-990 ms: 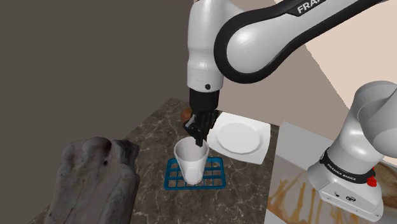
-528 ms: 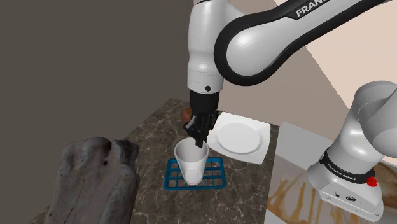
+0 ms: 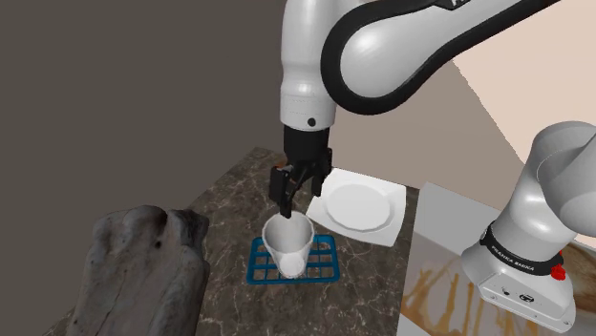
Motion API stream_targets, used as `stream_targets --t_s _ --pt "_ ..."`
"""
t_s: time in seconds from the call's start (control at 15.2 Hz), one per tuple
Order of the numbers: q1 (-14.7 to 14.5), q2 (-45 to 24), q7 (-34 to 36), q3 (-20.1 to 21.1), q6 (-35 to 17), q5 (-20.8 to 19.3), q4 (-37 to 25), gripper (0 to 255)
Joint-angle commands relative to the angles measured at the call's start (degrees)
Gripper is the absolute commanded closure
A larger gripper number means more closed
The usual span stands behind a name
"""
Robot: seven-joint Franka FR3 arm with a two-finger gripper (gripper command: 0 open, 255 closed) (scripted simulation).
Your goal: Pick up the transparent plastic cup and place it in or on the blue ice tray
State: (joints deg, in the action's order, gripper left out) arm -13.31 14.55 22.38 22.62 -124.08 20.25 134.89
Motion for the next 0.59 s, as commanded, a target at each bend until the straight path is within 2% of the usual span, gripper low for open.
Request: stream_targets --t_s 0.0,0.07,0.53 --pt "0.3 2.1 -0.1 -0.9 3.8 -0.1 -1.6 0" --pt "0.4 2.7 -0.1 -1.2 5.4 -0.2 -2.5 0" --pt "0.4 2.7 -0.1 -1.2 5.4 -0.3 -2.5 0"
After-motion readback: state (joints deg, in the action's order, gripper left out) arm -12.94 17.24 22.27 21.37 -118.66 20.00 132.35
